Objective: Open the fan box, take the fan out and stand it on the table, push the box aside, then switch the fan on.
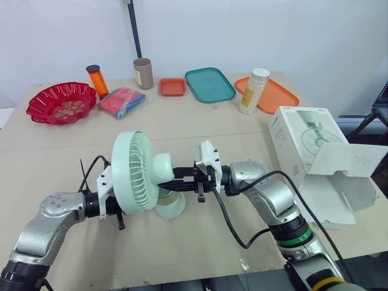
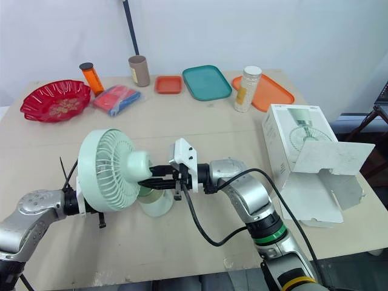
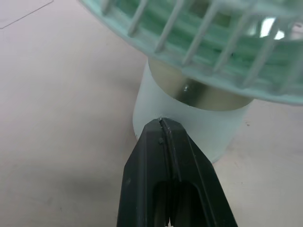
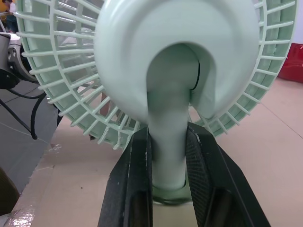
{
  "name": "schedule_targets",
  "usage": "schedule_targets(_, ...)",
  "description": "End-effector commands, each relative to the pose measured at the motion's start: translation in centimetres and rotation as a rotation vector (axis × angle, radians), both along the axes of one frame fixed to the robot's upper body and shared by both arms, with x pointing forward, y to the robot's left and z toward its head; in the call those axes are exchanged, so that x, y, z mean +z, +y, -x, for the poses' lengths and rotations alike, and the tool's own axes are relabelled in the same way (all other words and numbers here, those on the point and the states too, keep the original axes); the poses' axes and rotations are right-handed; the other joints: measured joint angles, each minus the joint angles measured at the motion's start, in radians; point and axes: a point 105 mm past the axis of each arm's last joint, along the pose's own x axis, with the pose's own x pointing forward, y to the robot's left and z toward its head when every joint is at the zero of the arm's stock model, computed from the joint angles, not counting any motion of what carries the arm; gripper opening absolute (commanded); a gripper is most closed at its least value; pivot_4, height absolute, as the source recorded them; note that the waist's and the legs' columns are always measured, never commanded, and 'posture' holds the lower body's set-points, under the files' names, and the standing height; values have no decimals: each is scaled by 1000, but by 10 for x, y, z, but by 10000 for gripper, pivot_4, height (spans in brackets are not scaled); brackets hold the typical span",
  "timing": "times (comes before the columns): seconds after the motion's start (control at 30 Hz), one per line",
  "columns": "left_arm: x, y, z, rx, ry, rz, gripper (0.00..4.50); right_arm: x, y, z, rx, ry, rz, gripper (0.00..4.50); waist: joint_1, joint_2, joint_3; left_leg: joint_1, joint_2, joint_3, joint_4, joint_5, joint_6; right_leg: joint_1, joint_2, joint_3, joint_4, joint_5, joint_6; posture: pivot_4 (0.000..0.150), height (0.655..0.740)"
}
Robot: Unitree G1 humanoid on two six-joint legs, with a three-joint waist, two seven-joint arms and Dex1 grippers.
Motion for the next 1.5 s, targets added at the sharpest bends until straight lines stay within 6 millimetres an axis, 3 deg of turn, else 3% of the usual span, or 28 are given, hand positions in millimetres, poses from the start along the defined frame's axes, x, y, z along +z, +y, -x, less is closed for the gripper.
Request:
schedule_targets(0.03,18,10,4,31,-48,-3,383,13,1,3,18,-39,-36,4419,-1,0,0,0,0,0,0,0,0,0,0,0,0,0,0,1500,7255)
schedule_targets(0.33,17,34,15,114,-21,-43,383,25,-5,4,39,-43,-81,4419,-1,0,0,0,0,0,0,0,0,0,0,0,0,0,0,1500,7255)
schedule_targets(0.47,13,44,19,148,-6,-61,383,49,-11,5,64,-36,-181,4419,0,0,0,0,0,0,0,0,0,0,0,0,0,0,0,1500,7255)
schedule_targets(1.07,11,35,24,164,-5,-36,383,76,-18,11,122,-95,-273,4419,0,0,0,0,0,0,0,0,0,0,0,0,0,0,0,1500,7255)
schedule_targets(1.27,13,28,24,131,-3,-23,383,74,-20,12,130,-100,-266,4419,0,0,0,0,0,0,0,0,0,0,0,0,0,0,0,1500,7255)
schedule_targets(1.5,17,9,10,64,-20,-6,383,50,-15,16,143,-96,-199,4419,0,0,0,0,0,0,0,0,0,0,0,0,0,0,0,1500,7255)
